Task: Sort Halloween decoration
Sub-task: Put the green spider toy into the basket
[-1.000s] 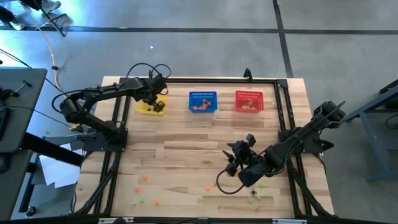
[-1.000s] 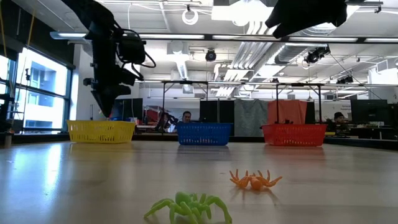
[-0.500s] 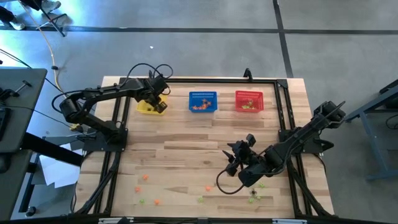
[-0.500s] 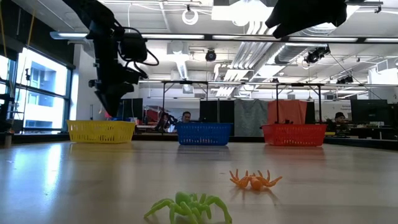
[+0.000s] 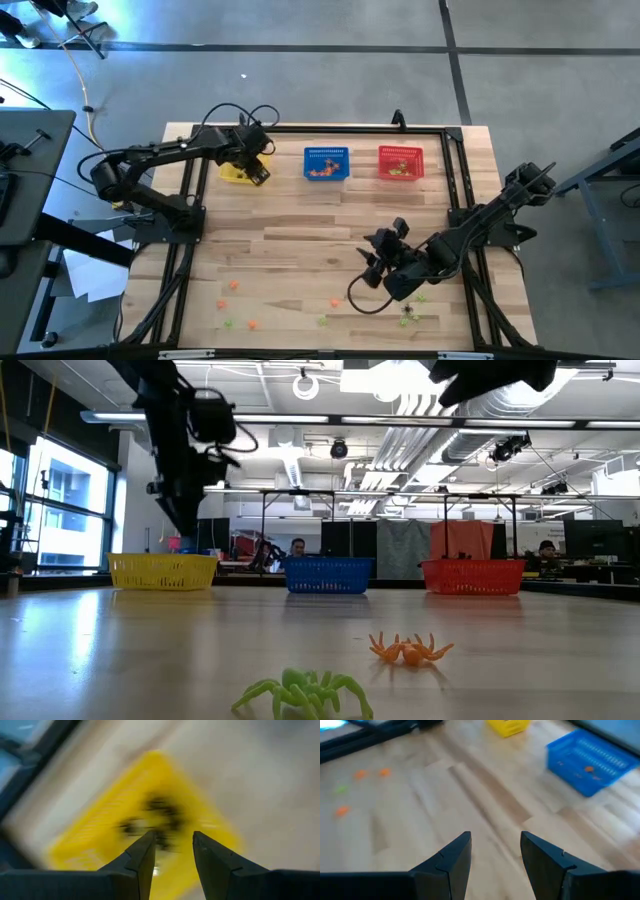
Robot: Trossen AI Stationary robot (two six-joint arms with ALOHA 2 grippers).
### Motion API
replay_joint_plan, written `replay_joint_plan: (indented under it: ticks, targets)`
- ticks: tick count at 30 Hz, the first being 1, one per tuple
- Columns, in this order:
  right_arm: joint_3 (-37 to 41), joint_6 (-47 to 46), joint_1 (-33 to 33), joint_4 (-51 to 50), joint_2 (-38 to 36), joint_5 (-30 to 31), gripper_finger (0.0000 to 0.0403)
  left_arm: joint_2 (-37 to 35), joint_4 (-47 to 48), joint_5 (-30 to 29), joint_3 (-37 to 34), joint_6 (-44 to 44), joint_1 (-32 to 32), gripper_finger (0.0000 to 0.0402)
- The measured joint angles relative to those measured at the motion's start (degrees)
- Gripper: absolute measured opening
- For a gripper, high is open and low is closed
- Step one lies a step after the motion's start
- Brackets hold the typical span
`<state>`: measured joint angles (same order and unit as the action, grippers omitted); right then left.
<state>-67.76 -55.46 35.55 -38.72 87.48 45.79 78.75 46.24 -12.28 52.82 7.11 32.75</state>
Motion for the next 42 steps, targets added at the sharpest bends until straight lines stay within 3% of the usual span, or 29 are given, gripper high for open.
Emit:
replay_joint_plan:
  ticks: [7, 12, 16, 24, 29, 42]
  targets:
    - [-3.85, -0.78, 0.0, -1.37, -0.02, -17.1, 0.0165, -9.18, -7.04, 24.19, 0.91, 5.52, -13.26, 0.0109]
    - [-3.4, -12.52, 0.69, -7.38, -0.02, -24.94, 0.0165, -13.46, -19.06, 30.51, 0.92, 7.71, -29.01, 0.0106]
    - [-0.72, -23.54, 2.53, -12.34, -0.02, -26.97, 0.0165, -14.08, -28.01, 27.39, 0.95, 7.72, -40.4, 0.0106]
    - [11.45, -43.07, 7.98, -5.22, -0.02, -35.55, 0.0165, -13.16, -31.22, 9.57, 0.59, 9.67, -53.91, 0.0106]
    - [17.87, -51.13, 10.69, 3.5, -0.02, -38.36, 0.0165, -12.73, -30.77, 4.97, 0.45, 10.8, -57.28, 0.0106]
    - [20.26, -52.23, 11.13, 5.65, 3.43, -43.92, 0.0165, -12.71, -31.09, 1.17, 0.45, 12.29, -58.82, 0.0108]
